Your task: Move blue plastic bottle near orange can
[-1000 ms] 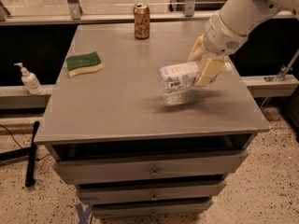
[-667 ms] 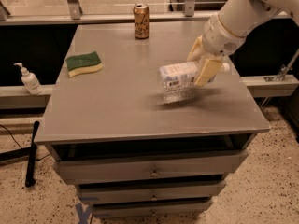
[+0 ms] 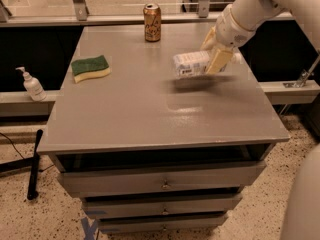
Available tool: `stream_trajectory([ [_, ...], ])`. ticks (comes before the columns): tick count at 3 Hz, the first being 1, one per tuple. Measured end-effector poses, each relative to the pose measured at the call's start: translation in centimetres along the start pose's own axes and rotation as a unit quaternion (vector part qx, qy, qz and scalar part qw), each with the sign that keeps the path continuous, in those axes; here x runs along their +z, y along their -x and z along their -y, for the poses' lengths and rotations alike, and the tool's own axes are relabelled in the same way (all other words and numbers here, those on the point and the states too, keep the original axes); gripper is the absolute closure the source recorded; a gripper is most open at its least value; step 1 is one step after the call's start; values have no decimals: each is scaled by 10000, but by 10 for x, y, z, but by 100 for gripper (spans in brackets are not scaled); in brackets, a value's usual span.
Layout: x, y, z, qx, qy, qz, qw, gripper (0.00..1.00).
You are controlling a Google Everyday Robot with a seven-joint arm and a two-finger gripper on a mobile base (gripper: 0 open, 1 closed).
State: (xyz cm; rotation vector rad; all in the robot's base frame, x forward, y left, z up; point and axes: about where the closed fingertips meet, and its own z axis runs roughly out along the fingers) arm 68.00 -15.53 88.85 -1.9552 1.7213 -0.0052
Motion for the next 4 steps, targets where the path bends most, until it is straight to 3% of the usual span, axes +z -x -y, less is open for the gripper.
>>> stream_trajectory([
  [1, 22, -12, 43, -161, -138, -49, 9998, 100],
  [2, 32, -11, 87, -303, -463, -30, 9985, 100],
  [3, 15, -2, 136, -341, -1212, -225, 9918, 100],
  [4, 24, -1, 173, -338, -1820, -482, 9815, 100],
])
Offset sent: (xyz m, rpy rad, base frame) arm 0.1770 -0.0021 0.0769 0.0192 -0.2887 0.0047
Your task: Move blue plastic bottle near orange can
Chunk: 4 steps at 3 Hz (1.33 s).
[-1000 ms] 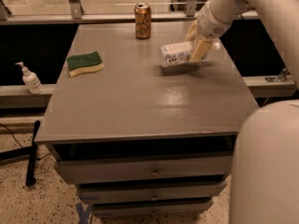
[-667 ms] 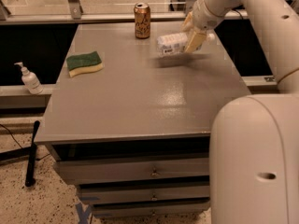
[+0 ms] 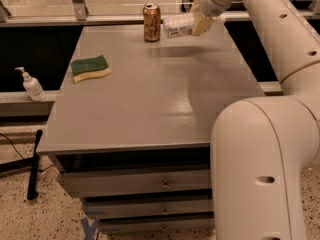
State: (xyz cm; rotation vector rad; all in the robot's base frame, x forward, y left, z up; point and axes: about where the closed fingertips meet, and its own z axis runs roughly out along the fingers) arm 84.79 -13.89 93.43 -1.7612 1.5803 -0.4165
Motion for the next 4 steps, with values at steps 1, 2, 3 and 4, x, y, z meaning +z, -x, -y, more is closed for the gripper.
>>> stream_trajectory([
  [1, 24, -1, 6, 19, -162, -119, 9998, 100],
  [2, 44, -4, 2, 73, -125, -150, 9998, 100],
  [3, 55, -5, -3, 108, -45, -85, 9999, 100],
  [4, 60, -3, -6, 124, 21, -5, 9999, 84],
])
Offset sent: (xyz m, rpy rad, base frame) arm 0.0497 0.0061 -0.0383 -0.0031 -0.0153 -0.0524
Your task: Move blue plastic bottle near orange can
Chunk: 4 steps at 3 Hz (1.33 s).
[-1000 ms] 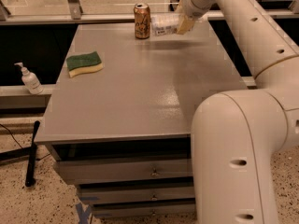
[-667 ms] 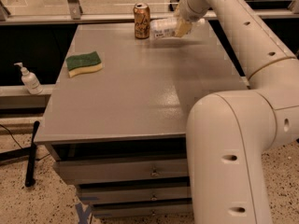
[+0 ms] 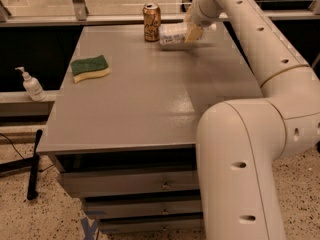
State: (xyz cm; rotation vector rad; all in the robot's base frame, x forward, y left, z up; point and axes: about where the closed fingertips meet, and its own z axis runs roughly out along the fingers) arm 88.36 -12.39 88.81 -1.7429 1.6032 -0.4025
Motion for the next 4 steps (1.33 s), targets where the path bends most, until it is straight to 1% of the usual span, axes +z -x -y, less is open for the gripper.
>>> stream_trajectory([
  [3, 5, 4, -4, 34, 115, 142, 9998, 14],
  [4, 7, 5, -5, 40, 150, 170, 9997, 0],
])
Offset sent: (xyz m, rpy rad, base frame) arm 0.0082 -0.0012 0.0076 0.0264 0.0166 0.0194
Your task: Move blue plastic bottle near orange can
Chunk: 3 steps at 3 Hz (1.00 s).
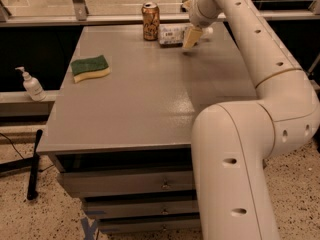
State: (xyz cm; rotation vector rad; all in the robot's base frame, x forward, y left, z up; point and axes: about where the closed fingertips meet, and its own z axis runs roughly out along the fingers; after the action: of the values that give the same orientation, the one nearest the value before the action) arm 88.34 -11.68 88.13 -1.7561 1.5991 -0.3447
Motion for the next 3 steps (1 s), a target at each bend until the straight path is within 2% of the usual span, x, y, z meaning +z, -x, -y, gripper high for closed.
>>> stream_trajectory([
  [2, -7, -4, -1, 132, 4, 140, 9998, 0],
  [3, -45, -13, -3, 581, -105, 696, 9958, 0],
])
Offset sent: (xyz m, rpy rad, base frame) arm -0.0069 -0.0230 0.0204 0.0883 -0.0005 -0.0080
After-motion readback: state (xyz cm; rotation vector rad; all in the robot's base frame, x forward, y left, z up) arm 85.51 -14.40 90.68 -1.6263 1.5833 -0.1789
